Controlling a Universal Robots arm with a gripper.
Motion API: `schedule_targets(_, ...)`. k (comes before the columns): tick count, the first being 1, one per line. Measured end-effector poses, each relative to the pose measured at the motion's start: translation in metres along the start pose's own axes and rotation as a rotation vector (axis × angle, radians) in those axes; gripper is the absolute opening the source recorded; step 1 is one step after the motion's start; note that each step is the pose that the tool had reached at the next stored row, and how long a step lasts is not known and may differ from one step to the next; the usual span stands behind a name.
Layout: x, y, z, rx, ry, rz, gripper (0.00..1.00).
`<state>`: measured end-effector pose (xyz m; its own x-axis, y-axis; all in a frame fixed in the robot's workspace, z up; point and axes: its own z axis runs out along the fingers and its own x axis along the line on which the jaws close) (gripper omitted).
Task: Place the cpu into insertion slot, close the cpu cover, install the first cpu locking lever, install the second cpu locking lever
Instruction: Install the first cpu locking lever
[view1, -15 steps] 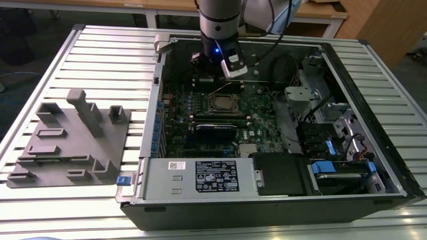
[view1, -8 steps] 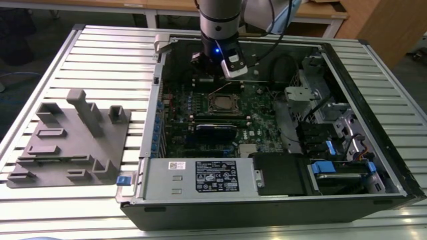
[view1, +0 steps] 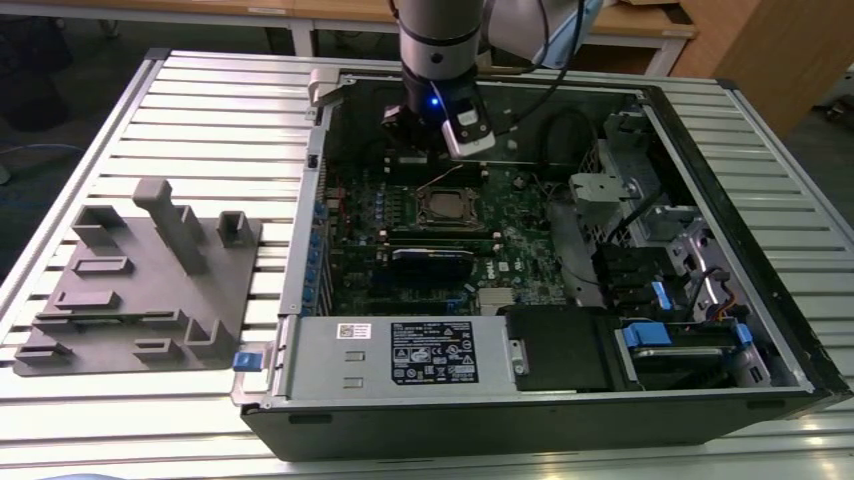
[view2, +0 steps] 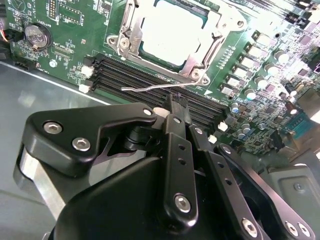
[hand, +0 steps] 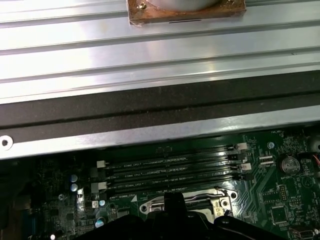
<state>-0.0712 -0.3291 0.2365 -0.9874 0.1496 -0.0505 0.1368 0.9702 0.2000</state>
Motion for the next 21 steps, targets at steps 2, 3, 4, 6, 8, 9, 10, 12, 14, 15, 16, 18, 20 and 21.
schedule_targets(2,0.0001,-0.0003,0.0013,0.0001,0.0001,0.0,0.11)
schedule_targets(3,0.0001,-0.0004,0.0019,0.0001,0.0001,0.0,0.11)
schedule_targets(4,0.0001,-0.0004,0.0022,0.0001,0.0001,0.0,0.11)
schedule_targets(6,0.0001,-0.0005,0.0021,0.0004,0.0002,0.0,0.11)
schedule_targets(8,0.0001,-0.0004,0.0022,0.0002,0.0001,0.0,0.11)
schedule_targets(9,0.0001,-0.0005,0.0023,0.0002,0.0001,0.0,0.11)
schedule_targets(10,0.0001,-0.0005,0.0023,0.0001,0.0001,0.0,0.11)
schedule_targets(12,-0.0002,-0.0004,0.0024,0.0,0.0001,0.0,0.11)
schedule_targets(14,-0.0011,-0.0003,0.0026,-0.0002,0.0,0.0,0.11)
schedule_targets(15,-0.0018,-0.0002,0.0026,0.0001,0.0001,0.0,0.11)
schedule_targets(16,-0.0028,-0.0001,0.0028,0.0002,0.0001,0.0,0.11)
schedule_targets(18,-0.0047,0.0001,0.003,0.0001,0.0001,0.0,0.11)
schedule_targets(20,-0.007,0.0005,0.0033,0.0002,0.0001,0.0,0.11)
schedule_targets(21,-0.0078,0.0005,0.0034,0.0002,0.0002,0.0,0.11)
